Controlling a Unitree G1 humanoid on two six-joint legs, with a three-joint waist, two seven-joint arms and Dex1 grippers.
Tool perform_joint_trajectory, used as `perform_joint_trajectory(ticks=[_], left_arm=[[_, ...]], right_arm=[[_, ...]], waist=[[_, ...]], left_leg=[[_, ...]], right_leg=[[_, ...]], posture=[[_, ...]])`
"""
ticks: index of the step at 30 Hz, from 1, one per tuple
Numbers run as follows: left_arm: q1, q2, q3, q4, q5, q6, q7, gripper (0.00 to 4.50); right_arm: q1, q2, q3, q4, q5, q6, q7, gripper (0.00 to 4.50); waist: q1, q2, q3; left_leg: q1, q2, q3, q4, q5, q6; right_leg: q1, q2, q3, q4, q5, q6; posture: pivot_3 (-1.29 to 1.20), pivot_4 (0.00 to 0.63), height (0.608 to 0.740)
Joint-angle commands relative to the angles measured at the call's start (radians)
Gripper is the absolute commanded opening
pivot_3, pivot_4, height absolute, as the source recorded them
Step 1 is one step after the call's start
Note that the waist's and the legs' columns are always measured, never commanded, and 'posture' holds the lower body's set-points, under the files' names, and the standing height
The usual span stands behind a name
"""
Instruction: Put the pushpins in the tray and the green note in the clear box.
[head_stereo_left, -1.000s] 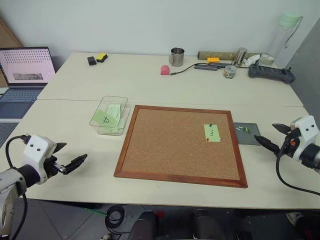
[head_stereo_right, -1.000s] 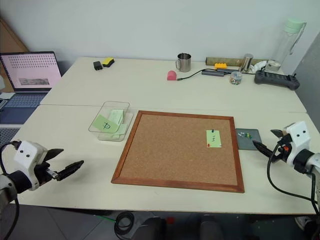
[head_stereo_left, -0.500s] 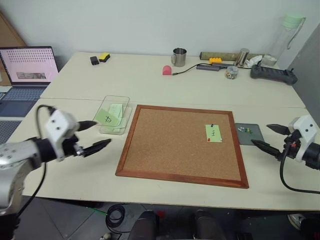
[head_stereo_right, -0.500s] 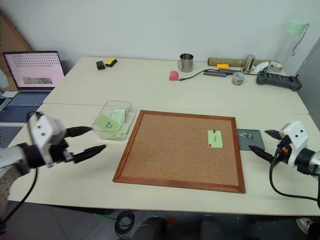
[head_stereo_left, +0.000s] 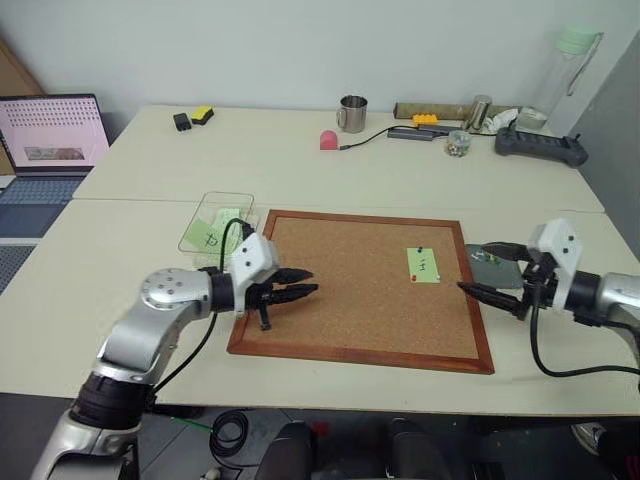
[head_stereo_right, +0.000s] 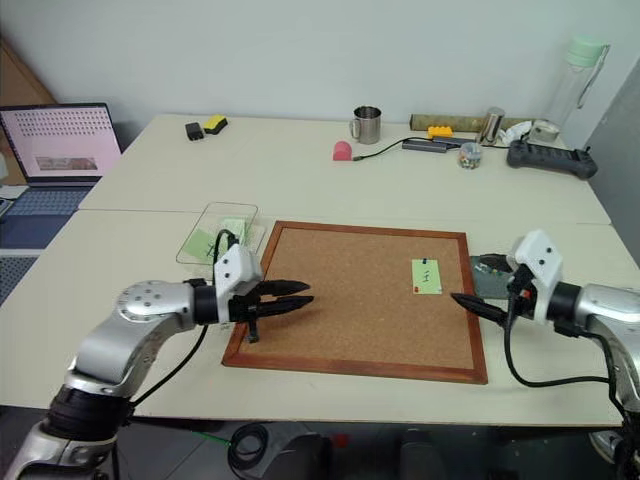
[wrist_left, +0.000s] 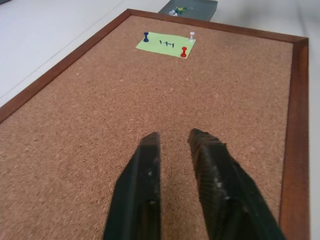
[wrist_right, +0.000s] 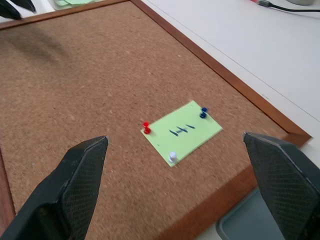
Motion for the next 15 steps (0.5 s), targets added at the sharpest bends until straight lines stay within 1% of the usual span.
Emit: perform_joint_trajectory(ticks=[1,7,11,15], left_arm=[[-0.059,-0.093,-0.062,0.108,0.059,-0.105,0.008,0.03],[-0.128,-0.209,-0.098,0.332,0.117,-0.215,-0.001,0.03],[-0.151,-0.244,-0.117,0.434,0.159,-0.264,-0.005,0.03],[-0.154,-0.26,-0.12,0.459,0.173,-0.279,-0.008,0.03]], right_arm=[[-0.107,0.046,0.074,0.061,-0.045,-0.005,-0.04,4.5],[-0.257,0.139,0.186,0.251,-0.155,-0.088,-0.071,4.5],[-0.334,0.206,0.225,0.403,-0.213,-0.158,-0.085,4.5],[-0.373,0.244,0.241,0.511,-0.246,-0.233,-0.062,4.5]], waist=[[0.0,0.0,0.0],[-0.001,0.0,0.0],[-0.003,0.0,0.0],[-0.001,0.0,0.0]], left_leg=[[-0.003,0.0,0.0,0.001,0.0,0.0],[-0.006,-0.001,0.0,0.002,0.001,-0.001],[-0.006,-0.002,0.0,0.002,0.001,-0.001],[-0.006,-0.002,0.0,0.002,0.002,-0.002]], right_leg=[[-0.002,0.0,0.0,0.0,0.0,0.0],[-0.004,0.0,0.001,0.0,0.003,0.003],[-0.005,0.0,0.001,0.0,0.003,0.003],[-0.004,0.0,0.001,0.0,0.004,0.003]], posture=[[0.0,0.15,0.74],[0.0,0.15,0.74],[0.0,0.15,0.74],[0.0,0.15,0.74]])
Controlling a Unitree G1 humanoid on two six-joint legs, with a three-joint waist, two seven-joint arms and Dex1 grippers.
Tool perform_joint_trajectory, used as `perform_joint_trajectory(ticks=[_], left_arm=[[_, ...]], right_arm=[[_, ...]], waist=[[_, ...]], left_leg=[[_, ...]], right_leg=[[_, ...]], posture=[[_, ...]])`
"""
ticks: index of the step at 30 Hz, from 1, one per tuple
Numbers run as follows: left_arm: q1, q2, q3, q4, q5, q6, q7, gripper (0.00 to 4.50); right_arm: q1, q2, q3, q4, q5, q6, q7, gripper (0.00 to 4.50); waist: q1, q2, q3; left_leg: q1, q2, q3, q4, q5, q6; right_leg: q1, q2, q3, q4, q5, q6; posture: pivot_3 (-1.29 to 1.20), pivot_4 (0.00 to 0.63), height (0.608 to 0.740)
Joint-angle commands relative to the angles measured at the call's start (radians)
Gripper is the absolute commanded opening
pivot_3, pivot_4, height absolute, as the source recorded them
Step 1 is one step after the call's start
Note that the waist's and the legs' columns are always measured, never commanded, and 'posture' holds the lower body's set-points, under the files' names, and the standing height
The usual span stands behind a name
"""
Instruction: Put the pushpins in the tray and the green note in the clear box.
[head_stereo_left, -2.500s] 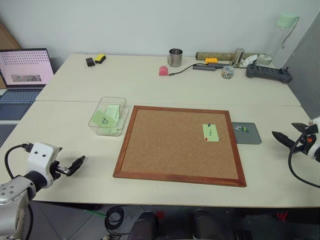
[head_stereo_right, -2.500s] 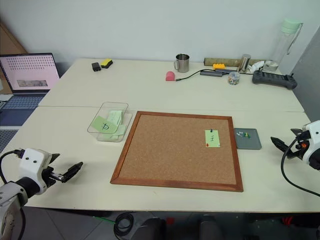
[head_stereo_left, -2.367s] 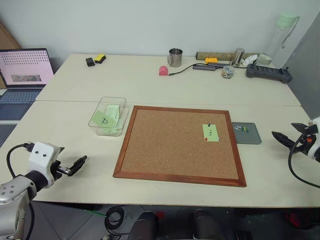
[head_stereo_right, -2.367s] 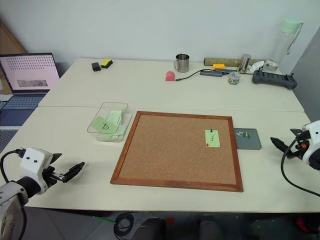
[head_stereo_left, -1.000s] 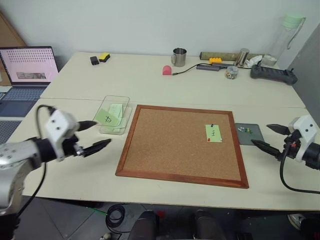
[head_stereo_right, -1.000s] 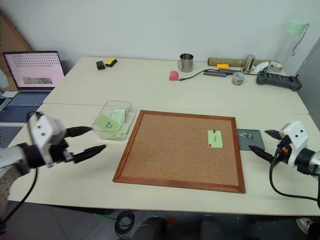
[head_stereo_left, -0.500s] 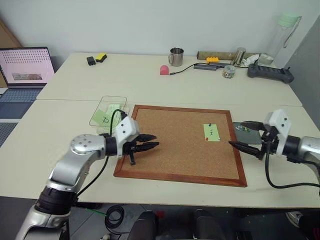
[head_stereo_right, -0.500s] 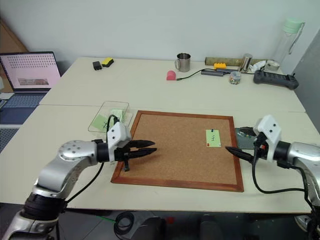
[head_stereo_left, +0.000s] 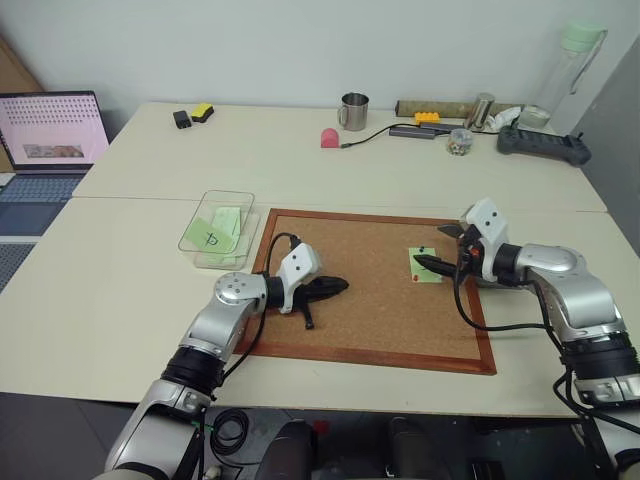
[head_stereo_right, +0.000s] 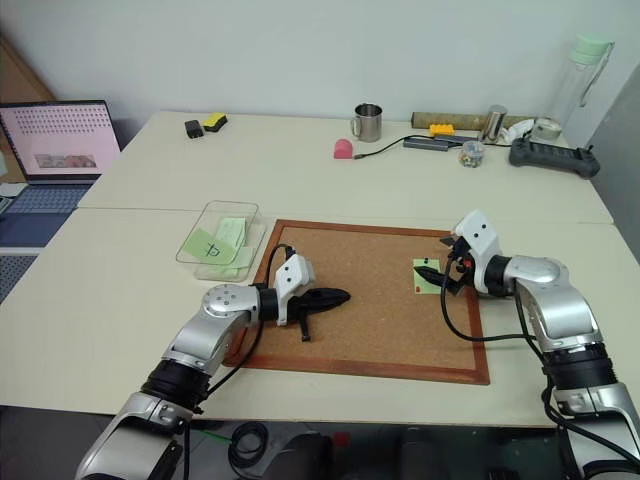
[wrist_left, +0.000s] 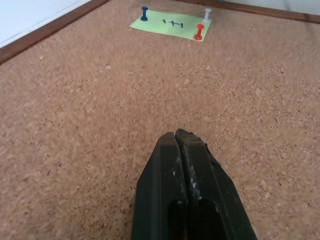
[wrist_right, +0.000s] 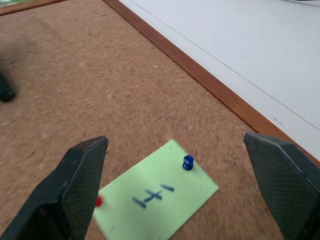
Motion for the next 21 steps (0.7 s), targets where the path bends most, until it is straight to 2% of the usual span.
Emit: perform_joint_trajectory(ticks=[1,3,6,21], left_arm=[[-0.002,-0.011,-0.009,0.018,0.024,-0.021,-0.006,0.03],[-0.001,-0.013,-0.008,0.018,0.028,-0.022,-0.006,0.03],[0.002,-0.013,-0.007,0.015,0.033,-0.021,-0.004,0.0],[0.014,-0.005,-0.006,0.005,0.043,-0.019,-0.002,0.0]], right_arm=[[-0.042,0.017,0.007,0.071,-0.027,-0.088,0.028,4.5],[-0.056,0.027,0.006,0.108,-0.034,-0.11,0.032,4.5],[-0.063,0.033,0.008,0.15,-0.047,-0.14,0.041,4.06],[-0.068,0.068,-0.011,0.26,-0.061,-0.192,0.022,1.08]], waist=[[0.002,0.0,0.0],[0.002,0.0,0.0],[0.002,0.0,0.0],[0.0,0.001,0.0]], left_leg=[[0.0,0.0,0.0,0.0,0.0,0.0],[0.0,0.0,0.0,0.0,0.0,0.0],[0.0,0.0,0.0,0.0,0.0,0.0],[0.001,0.0,0.0,0.0,0.0,0.0]], right_leg=[[0.0,0.0,0.0,0.0,0.0,0.0],[0.0,0.0,0.0,0.0,0.0,0.0],[0.0,0.0,0.0,0.001,0.001,0.0],[0.0,0.0,0.0,0.001,0.001,0.0]], posture=[[0.0,0.15,0.74],[0.0,0.15,0.74],[0.0,0.15,0.74],[0.0,0.15,0.74]])
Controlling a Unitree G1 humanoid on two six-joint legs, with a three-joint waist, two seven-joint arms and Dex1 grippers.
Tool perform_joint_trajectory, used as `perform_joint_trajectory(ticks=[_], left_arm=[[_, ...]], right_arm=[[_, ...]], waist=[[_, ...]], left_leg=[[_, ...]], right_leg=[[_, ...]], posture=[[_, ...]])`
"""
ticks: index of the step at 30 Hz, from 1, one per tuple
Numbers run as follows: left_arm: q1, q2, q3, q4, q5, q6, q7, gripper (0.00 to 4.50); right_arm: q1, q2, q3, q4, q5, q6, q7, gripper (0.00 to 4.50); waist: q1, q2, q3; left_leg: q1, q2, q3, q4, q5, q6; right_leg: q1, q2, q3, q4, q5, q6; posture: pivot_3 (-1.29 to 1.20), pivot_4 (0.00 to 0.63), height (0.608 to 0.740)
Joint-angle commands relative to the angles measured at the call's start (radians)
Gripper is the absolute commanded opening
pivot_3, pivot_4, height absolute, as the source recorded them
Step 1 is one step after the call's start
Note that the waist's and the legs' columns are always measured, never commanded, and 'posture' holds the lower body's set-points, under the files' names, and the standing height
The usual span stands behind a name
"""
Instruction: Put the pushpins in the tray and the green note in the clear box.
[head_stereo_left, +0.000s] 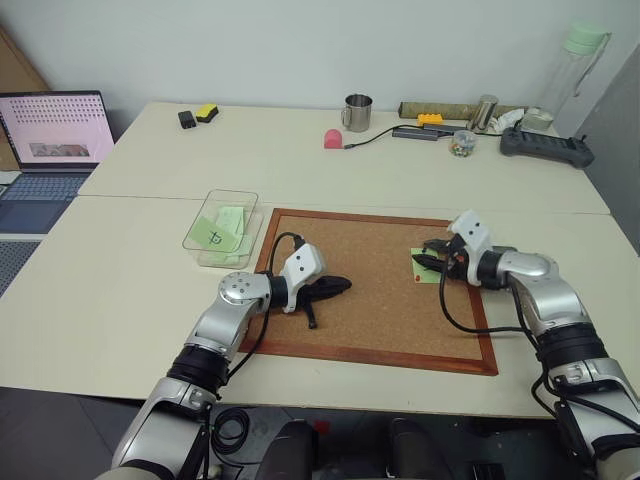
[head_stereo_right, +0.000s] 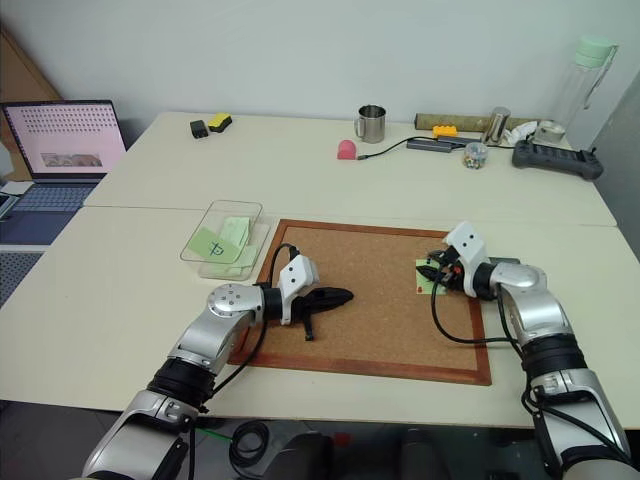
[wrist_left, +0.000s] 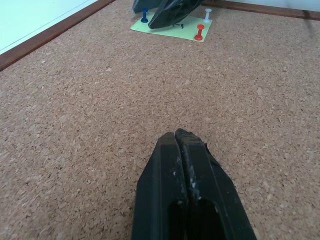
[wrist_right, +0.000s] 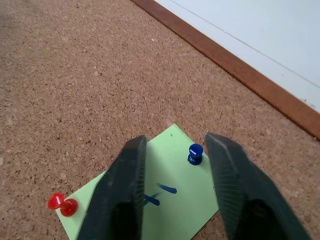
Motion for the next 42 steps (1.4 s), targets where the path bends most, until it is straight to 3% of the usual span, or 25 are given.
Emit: perform_joint_trajectory(ticks=[1,5,13,31,37,42], left_arm=[[0.014,0.002,-0.007,-0.003,0.021,-0.002,-0.004,0.0],[0.016,0.004,-0.008,-0.006,0.022,-0.001,-0.005,0.0],[0.024,0.009,-0.018,-0.01,0.032,0.006,-0.008,0.0],[0.038,0.009,-0.032,-0.018,0.053,0.018,-0.014,0.0],[0.04,0.005,-0.032,-0.02,0.056,0.02,-0.013,0.0],[0.048,0.005,-0.031,-0.027,0.057,0.02,-0.011,0.0]], right_arm=[[-0.028,-0.003,-0.031,0.012,-0.008,-0.025,-0.008,0.86],[-0.026,-0.003,-0.037,0.005,0.002,-0.021,-0.003,0.07],[-0.025,0.002,-0.068,-0.027,0.041,0.015,0.005,0.07],[0.016,0.021,-0.245,-0.25,0.244,0.374,-0.097,0.07],[0.063,-0.031,-0.301,-0.341,0.254,0.41,-0.13,0.07],[0.18,-0.156,-0.327,-0.401,0.173,0.369,-0.16,0.07]], waist=[[0.0,0.0,0.0],[-0.001,0.0,0.0],[-0.001,0.0,0.0],[-0.005,0.001,-0.001],[-0.004,0.002,-0.001],[-0.001,0.003,-0.002]], left_leg=[[0.0,0.0,0.0,0.0,0.0,0.0],[0.0,0.0,0.0,0.0,0.0,0.0],[0.0,0.0,0.0,0.0,0.0,0.0],[0.001,0.0,0.0,0.0,0.0,0.0],[0.001,0.0,0.0,0.0,0.0,0.0],[0.001,0.0,0.001,0.0,0.0,0.0]], right_leg=[[0.0,0.0,0.0,0.0,0.0,0.0],[0.0,0.0,0.0,0.0,0.0,0.0],[0.0,0.0,0.0,0.0,0.0,0.0],[0.0,0.0,0.001,0.001,0.0,0.0],[0.0,0.0,0.002,0.001,0.0,0.0],[0.0,0.0,0.001,0.0,0.0,0.0]], posture=[[0.0,0.15,0.74],[0.0,0.15,0.74],[0.0,0.15,0.74],[0.0,0.15,0.74],[0.0,0.15,0.74],[0.0,0.15,0.74]])
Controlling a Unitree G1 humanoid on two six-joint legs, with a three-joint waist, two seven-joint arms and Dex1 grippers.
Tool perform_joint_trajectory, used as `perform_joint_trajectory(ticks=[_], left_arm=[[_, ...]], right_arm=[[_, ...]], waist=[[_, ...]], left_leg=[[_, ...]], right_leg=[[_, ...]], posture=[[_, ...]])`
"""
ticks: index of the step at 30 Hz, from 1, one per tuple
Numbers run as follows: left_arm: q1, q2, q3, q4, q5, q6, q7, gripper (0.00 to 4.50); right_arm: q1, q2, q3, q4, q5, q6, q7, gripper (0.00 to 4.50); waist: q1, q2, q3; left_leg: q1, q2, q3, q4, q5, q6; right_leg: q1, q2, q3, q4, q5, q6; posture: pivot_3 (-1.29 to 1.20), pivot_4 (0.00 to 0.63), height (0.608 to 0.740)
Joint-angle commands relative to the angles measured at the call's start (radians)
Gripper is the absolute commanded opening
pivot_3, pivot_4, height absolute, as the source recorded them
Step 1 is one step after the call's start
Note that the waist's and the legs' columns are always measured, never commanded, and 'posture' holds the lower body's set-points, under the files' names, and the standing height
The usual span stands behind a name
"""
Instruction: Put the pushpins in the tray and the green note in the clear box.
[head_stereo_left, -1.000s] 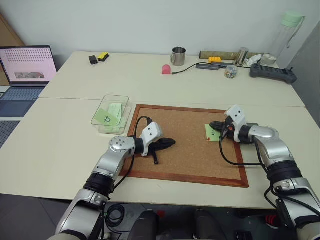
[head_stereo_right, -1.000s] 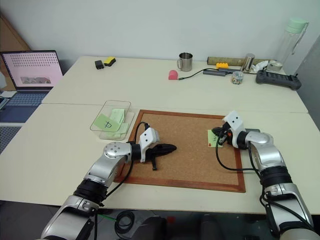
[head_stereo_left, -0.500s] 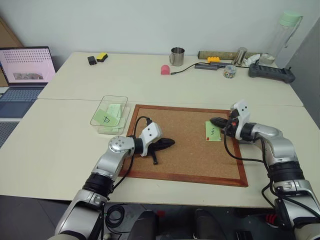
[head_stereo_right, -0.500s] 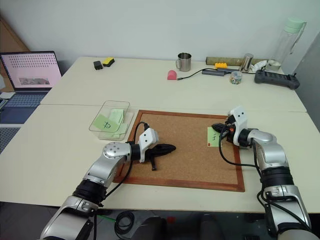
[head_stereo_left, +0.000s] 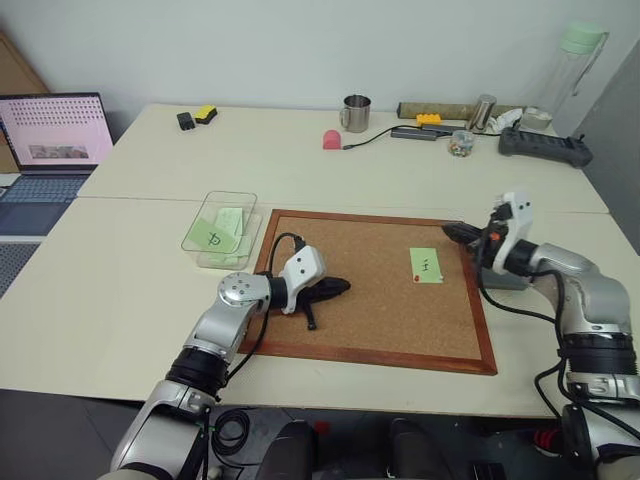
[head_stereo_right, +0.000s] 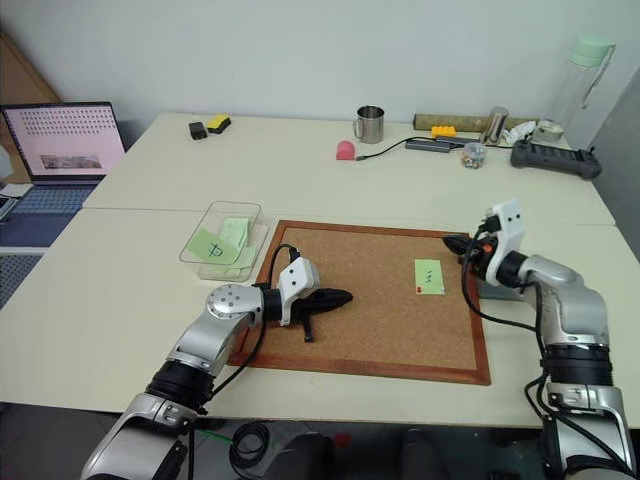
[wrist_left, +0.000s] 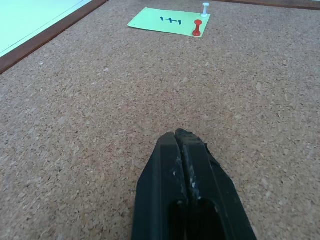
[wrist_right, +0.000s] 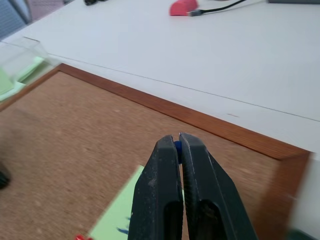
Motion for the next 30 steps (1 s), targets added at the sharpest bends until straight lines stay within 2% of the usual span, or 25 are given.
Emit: perform_joint_trajectory(ticks=[1,8,12,13,22,27,30], left_arm=[[0.029,0.005,-0.028,0.004,0.024,0.016,-0.011,0.0],[0.027,0.01,-0.026,0.008,0.026,0.014,-0.016,0.0],[0.023,0.011,-0.025,0.01,0.027,0.013,-0.016,0.0],[0.023,0.011,-0.025,0.01,0.028,0.013,-0.016,0.0],[0.024,0.012,-0.025,0.006,0.027,0.016,-0.014,0.0],[0.023,0.012,-0.025,0.008,0.027,0.015,-0.014,0.0],[0.021,0.012,-0.027,0.009,0.029,0.015,-0.015,0.0]], right_arm=[[0.083,-0.088,-0.052,-0.079,-0.047,-0.028,-0.021,0.07],[0.176,-0.128,-0.015,-0.065,-0.103,-0.035,-0.03,0.07],[0.178,-0.11,-0.007,-0.054,-0.102,-0.034,-0.037,0.8],[0.178,-0.11,-0.005,-0.053,-0.102,-0.035,-0.037,1.19],[0.176,-0.134,-0.036,-0.124,-0.046,-0.023,0.015,2.71],[0.223,-0.167,0.025,-0.281,-0.003,-0.033,0.137,2.71],[0.224,-0.149,0.088,-0.312,-0.026,-0.049,0.147,2.71]], waist=[[-0.001,0.001,0.0],[-0.002,0.002,-0.001],[-0.003,0.002,-0.001],[-0.003,0.002,-0.001],[-0.002,0.002,-0.001],[-0.002,0.002,-0.001],[-0.002,0.001,-0.001]], left_leg=[[0.0,0.0,0.001,0.0,0.0,0.0],[0.003,0.0,0.006,0.0,0.0,0.0],[0.005,0.0,0.007,0.0,0.0,0.0],[0.005,0.0,0.007,0.0,0.0,0.0],[0.006,0.001,0.007,0.0,0.0,0.0],[0.006,0.001,0.007,-0.001,0.0,0.0],[0.006,0.001,0.007,-0.001,0.0,0.0]], right_leg=[[0.0,0.0,0.0,0.0,0.0,0.0],[0.001,0.0,0.003,0.001,0.0,0.0],[0.002,0.0,0.007,0.001,0.0,0.001],[0.002,0.0,0.007,0.001,0.0,0.001],[0.002,0.001,0.008,0.0,0.001,0.002],[0.002,0.001,0.008,0.0,0.0,0.002],[0.002,0.001,0.008,0.0,0.0,0.002]], posture=[[0.0,0.15,0.74],[0.0,0.15,0.74],[0.0,0.15,0.74],[0.0,0.15,0.74],[0.0,0.15,0.74],[0.0,0.15,0.74],[0.0,0.15,0.74]])
